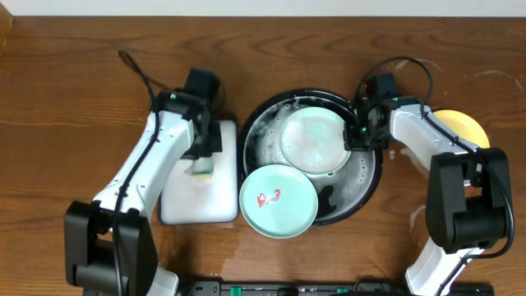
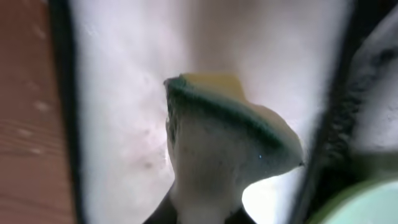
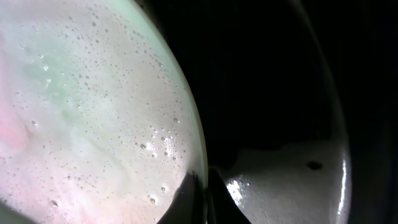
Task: Clean dirty plates on tray and stack at the side
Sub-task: 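Return the sponge to the white tray and lift the green plate right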
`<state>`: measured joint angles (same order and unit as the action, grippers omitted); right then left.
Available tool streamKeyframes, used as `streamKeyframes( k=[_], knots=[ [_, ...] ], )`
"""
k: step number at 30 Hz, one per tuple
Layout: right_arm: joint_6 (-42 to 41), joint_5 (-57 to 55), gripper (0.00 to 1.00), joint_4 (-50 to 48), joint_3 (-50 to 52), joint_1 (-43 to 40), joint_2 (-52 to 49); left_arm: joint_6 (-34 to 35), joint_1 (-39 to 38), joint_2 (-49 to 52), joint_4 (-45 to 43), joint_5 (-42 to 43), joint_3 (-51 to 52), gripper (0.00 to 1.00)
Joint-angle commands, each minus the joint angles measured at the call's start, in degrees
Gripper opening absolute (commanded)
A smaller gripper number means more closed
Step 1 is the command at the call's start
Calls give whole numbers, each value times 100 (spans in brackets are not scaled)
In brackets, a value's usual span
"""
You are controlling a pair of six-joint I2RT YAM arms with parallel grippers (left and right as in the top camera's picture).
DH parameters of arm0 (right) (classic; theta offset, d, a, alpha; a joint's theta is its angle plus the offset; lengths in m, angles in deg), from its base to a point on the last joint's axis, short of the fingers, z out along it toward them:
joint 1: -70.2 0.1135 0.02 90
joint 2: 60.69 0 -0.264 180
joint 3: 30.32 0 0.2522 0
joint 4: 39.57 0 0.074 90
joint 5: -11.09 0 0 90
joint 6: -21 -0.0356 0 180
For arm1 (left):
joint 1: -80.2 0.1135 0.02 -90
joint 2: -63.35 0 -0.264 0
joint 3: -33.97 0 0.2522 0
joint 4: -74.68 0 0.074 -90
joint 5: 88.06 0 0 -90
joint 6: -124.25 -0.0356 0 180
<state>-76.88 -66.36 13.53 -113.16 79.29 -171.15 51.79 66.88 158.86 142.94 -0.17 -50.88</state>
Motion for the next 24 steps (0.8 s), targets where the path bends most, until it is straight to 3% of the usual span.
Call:
streamKeyframes(
  k=[1,4,5,7,9,11,17,24],
  knots=[
    [109,-273,1,74,125,201,544,168,271,0,-544,472,702,10],
    [109,-713,1,116,125,315,1062,166,350,0,-820,472,977,16],
    [109,-1091,1,199,125,428,1397,166,350,0,-824,472,992,27],
    [107,-1386,1,299,125,579,1714,168,350,-4,-835,472,990,37],
    [109,-1720,1,426,125,809,2009,168,350,-4,-835,472,990,68],
    [109,-2173,1,492,125,990,2142,166,350,-4,-820,470,990,79],
    [109,-3620,1,518,125,1582,2406,166,350,-4,-817,470,990,81],
    [-70,-2935,1,522,127,1569,2194,166,350,-4,-820,470,990,81]
  ],
)
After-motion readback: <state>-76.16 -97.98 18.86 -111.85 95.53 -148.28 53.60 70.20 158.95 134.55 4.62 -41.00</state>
